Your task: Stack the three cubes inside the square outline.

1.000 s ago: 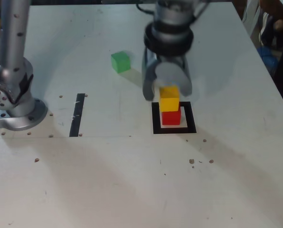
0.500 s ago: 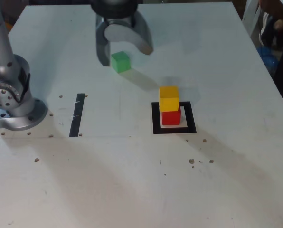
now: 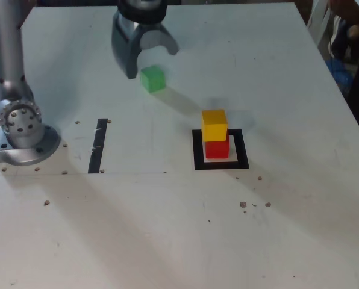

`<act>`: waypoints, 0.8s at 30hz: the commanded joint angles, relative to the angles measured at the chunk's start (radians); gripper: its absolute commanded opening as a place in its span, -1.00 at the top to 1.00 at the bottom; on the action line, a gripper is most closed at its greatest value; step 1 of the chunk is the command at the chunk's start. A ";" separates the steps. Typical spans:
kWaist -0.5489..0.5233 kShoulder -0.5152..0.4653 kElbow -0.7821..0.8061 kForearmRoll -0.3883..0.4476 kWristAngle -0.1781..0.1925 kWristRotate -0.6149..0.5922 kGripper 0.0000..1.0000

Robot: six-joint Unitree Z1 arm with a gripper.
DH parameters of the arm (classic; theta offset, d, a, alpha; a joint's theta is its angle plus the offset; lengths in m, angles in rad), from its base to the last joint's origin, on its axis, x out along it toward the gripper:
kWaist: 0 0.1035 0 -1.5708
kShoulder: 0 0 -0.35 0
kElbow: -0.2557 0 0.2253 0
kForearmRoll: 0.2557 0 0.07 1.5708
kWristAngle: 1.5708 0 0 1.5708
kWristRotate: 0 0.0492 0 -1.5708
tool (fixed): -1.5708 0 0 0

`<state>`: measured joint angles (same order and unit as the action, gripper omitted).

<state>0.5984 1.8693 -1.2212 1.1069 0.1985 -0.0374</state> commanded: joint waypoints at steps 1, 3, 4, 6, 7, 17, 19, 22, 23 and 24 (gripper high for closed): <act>0.002 0.044 -0.012 -0.004 -0.006 0.008 -0.93; 0.012 0.082 -0.022 -0.013 -0.011 0.021 -0.90; 0.017 0.095 -0.026 -0.017 -0.014 0.028 -0.88; 0.024 0.113 -0.038 -0.027 -0.015 0.045 -0.85; 0.026 0.116 -0.043 -0.030 -0.015 0.052 -0.84; 0.019 0.129 -0.078 -0.033 -0.035 0.090 -0.47; 0.016 0.129 -0.079 -0.031 -0.040 0.091 -0.31; 0.014 0.129 -0.078 -0.027 -0.044 0.090 -0.06; 0.014 0.129 -0.078 -0.026 -0.045 0.090 0.02; 0.014 0.129 -0.078 -0.025 -0.046 0.090 0.10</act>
<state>0.6131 1.9938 -1.2971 1.0780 0.1538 0.0517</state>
